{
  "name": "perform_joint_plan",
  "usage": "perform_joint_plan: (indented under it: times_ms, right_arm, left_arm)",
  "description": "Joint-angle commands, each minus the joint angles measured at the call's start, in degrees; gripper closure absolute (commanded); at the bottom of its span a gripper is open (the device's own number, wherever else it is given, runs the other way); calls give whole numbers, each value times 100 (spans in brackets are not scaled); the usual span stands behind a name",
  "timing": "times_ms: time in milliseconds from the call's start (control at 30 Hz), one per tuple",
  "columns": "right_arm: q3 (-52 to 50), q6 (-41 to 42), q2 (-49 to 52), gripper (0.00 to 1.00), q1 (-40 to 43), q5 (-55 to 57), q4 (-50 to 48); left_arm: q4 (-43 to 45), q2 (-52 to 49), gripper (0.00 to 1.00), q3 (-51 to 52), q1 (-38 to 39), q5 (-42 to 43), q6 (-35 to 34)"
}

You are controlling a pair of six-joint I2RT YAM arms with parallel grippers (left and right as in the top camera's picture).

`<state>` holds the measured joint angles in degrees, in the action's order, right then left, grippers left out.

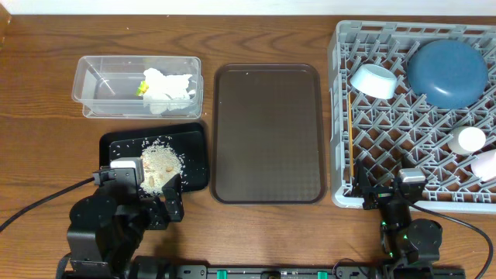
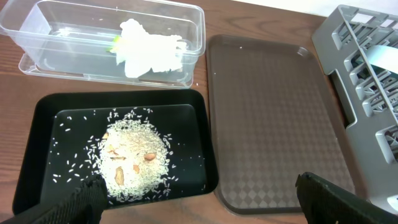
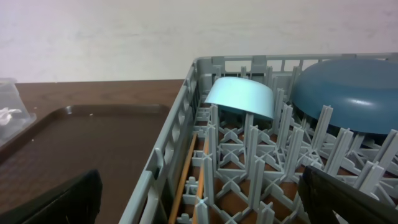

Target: Sort waste into correct bins and load items into the dishwasher rack

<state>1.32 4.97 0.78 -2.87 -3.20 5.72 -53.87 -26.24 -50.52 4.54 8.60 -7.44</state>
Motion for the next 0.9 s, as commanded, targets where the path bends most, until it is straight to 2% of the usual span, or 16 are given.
perform_joint_plan:
  times_ms: [0, 733, 867]
  right_arm:
    - [-24, 11, -33, 1, -52, 37, -7]
    - [-24, 11, -33, 1, -52, 37, -7]
    - [-24, 11, -33, 1, -52, 37, -7]
  left_arm:
    - [-4, 13, 1, 22, -24, -66, 33]
    - [-11, 22, 0, 33, -24, -59, 33]
    - [164, 286, 0, 275, -24, -422, 37]
